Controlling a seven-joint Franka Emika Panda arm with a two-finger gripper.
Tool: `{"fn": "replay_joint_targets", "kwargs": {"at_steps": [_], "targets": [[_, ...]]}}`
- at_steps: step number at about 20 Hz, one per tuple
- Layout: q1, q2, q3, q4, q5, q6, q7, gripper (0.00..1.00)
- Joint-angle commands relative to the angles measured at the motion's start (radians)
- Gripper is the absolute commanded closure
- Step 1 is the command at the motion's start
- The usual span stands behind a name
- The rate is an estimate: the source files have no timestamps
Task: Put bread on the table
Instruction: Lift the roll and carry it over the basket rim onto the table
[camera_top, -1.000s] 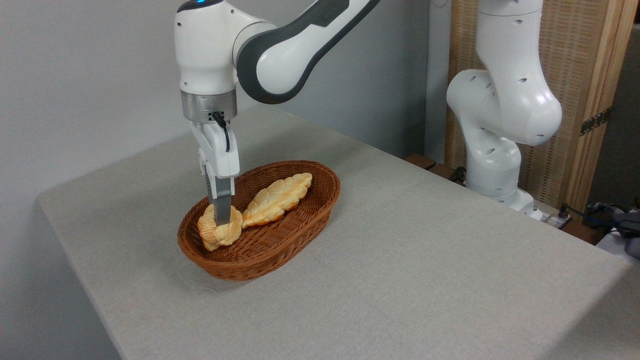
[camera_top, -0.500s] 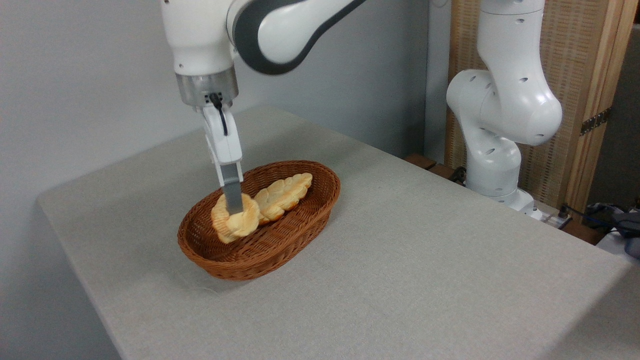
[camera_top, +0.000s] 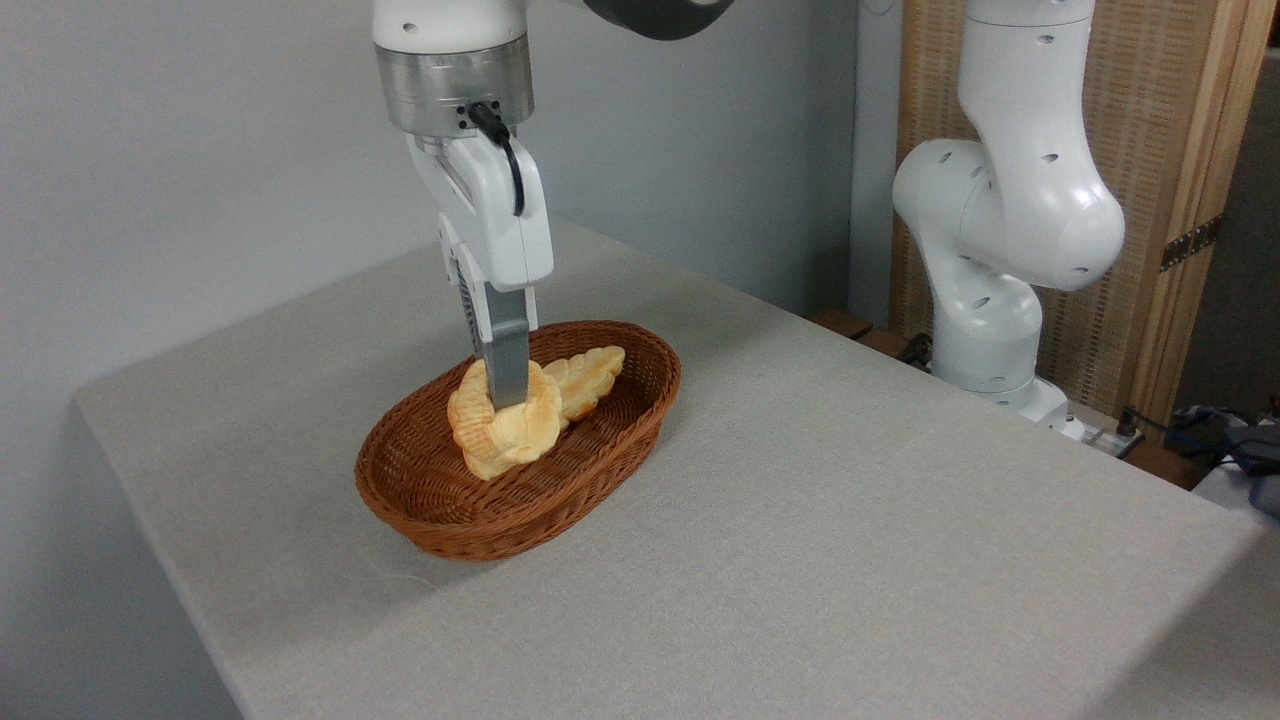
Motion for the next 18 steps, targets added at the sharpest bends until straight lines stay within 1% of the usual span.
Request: {"fn": "replay_joint_targets", "kwargs": {"at_steps": [1,2,3,4,5,6,7,8,9,10,18], "targets": [[-0.01,-0.004,0.043,0.011,-0.015,-0.022,0.038,0.62],[-0.007,-0.007,0.043,0.011,-0.013,-0.022,0.041,0.58],[-0.006,-0.007,0.043,0.011,-0.012,-0.022,0.043,0.51],[-0.006,-0.007,0.043,0.009,-0.009,-0.022,0.038,0.35],[-0.004,-0.006,0.049,0.011,-0.006,-0.022,0.04,0.24],[-0.004,-0.007,0.07,0.011,-0.001,-0.022,0.043,0.2],[-0.006,-0.007,0.078,0.011,-0.001,-0.022,0.044,0.14],[-0.004,-0.007,0.08,0.011,0.0,-0.022,0.046,0.09],[-0.004,-0.007,0.08,0.011,0.0,-0.022,0.043,0.02],[-0.004,-0.007,0.08,0.011,0.0,-0.022,0.043,0.0],[-0.004,-0.007,0.08,0.011,0.0,-0.022,0.041,0.0]]}}
